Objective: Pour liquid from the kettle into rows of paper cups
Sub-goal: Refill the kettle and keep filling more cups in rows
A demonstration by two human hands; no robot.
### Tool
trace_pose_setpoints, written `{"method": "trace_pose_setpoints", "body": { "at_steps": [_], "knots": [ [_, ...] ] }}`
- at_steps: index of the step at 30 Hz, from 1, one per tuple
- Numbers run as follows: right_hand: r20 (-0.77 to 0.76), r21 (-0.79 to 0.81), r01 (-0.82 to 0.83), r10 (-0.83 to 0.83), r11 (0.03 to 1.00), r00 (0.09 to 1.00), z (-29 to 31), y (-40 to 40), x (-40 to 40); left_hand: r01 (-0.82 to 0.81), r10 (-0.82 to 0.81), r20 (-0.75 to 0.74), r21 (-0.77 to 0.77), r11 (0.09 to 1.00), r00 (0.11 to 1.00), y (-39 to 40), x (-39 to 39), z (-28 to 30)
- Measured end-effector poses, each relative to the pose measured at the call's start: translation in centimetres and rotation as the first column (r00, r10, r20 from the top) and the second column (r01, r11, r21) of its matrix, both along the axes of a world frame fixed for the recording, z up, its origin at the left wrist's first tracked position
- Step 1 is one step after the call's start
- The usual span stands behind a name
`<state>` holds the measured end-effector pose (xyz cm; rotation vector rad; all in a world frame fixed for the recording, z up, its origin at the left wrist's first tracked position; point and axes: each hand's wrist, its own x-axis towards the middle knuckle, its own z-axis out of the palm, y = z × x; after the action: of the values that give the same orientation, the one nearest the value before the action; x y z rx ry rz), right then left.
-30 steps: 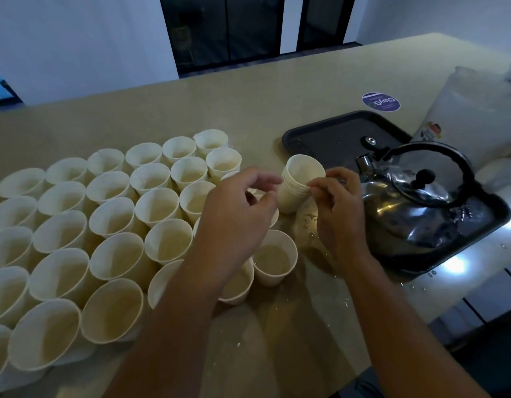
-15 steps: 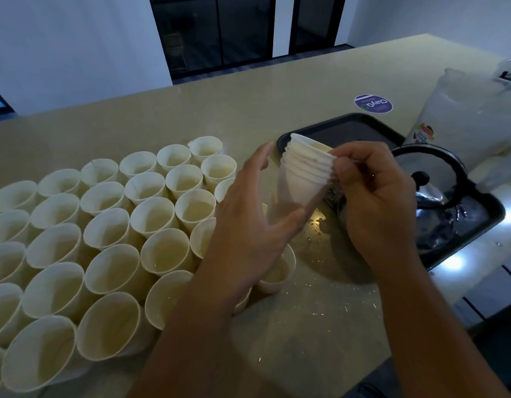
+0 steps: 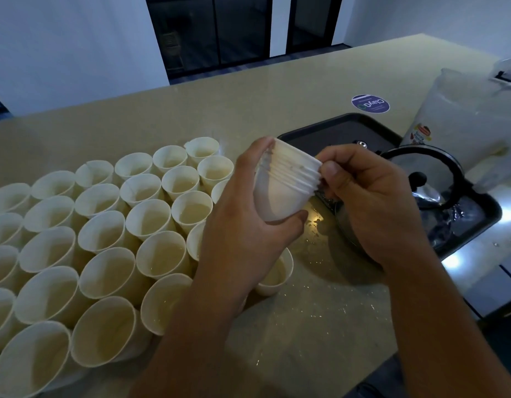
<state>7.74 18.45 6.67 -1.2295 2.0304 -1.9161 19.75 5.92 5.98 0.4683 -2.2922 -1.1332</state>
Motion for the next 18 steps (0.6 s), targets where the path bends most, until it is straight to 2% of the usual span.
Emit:
{"method": "trace_pose_setpoints", "body": {
  "at_steps": [6, 9, 15, 18],
  "knots": [
    [-0.018, 0.008, 0.043, -0.043, 0.999, 0.999, 0.1, -0.2, 0.1, 0.007, -0.01, 0.041, 0.063, 0.998, 0.999, 0.1, 0.3, 0.1],
    [-0.029, -0.044, 0.168, -0.169, 0.985, 0.985, 1.0, -0.5, -0.9, 0.007, -0.014, 0.059, 0.112, 0.994, 0.998, 0.1, 0.6, -0.1],
    [-0.13, -0.165, 0.404, -0.426, 0.9, 0.895, 3.5, -2.5, -5.1, -0.037, 0.075, -0.098, 0.351, 0.936, 0.992, -0.4, 1.2, -0.1],
    [-0.232, -0.026, 0.409, -0.403, 0.912, 0.885, 2.2, -5.5, -8.1, -0.075, 0.145, -0.144, 0.411, 0.909, 0.979, -0.7, 1.5, -0.2]
  ]
}}
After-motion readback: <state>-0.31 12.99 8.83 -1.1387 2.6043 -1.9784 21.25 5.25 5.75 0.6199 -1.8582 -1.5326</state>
